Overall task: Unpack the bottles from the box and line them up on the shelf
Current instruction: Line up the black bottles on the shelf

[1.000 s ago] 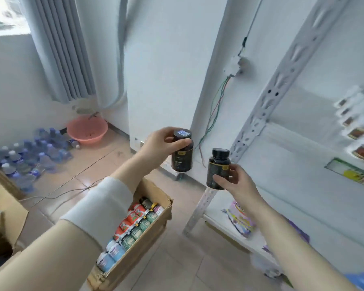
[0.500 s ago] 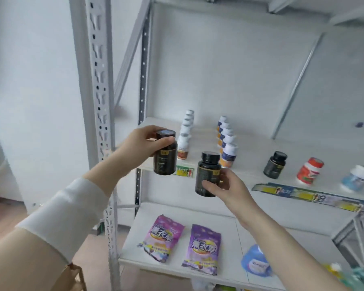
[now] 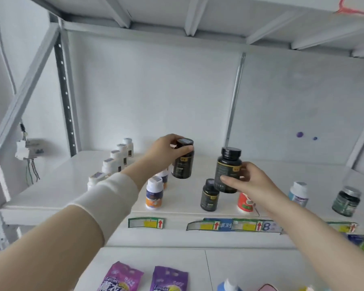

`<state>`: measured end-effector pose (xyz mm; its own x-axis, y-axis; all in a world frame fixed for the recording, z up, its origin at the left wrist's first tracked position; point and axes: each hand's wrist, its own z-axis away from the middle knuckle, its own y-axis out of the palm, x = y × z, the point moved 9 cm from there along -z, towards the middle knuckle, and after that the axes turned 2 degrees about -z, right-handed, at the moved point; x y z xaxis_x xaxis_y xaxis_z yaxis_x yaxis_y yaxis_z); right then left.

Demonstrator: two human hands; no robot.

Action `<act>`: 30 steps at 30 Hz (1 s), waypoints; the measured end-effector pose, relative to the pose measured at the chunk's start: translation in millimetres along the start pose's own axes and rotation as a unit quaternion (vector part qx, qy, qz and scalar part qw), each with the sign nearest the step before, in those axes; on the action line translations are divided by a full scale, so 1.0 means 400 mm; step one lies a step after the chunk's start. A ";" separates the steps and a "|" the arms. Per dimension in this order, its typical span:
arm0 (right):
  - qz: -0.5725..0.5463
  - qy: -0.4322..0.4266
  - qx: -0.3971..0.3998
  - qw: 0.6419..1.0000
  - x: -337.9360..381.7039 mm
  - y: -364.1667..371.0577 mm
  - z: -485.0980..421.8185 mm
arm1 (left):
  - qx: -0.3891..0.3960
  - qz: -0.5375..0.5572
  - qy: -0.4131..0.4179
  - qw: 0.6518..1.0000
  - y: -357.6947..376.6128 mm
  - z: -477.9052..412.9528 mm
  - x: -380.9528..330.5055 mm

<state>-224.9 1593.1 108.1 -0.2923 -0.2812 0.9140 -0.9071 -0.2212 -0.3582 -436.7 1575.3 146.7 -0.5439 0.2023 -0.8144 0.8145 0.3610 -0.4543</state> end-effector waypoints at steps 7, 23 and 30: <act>0.054 0.019 0.043 0.997 -0.077 -0.022 -0.294 | 0.060 -0.051 -0.001 0.997 0.156 -0.344 0.099; 0.085 0.103 0.094 0.986 -0.374 0.110 -0.772 | 0.148 -0.085 -0.084 0.982 0.414 -0.784 0.397; 0.089 0.099 0.099 0.986 -0.427 0.160 -0.813 | 0.157 -0.094 -0.104 0.978 0.430 -0.818 0.456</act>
<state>-331.6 1930.6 -8.9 -0.5135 -0.1483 0.8452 -0.7645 -0.3683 -0.5291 -462.1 1972.3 38.1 -0.6632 -0.0413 -0.7473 0.7442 0.0691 -0.6643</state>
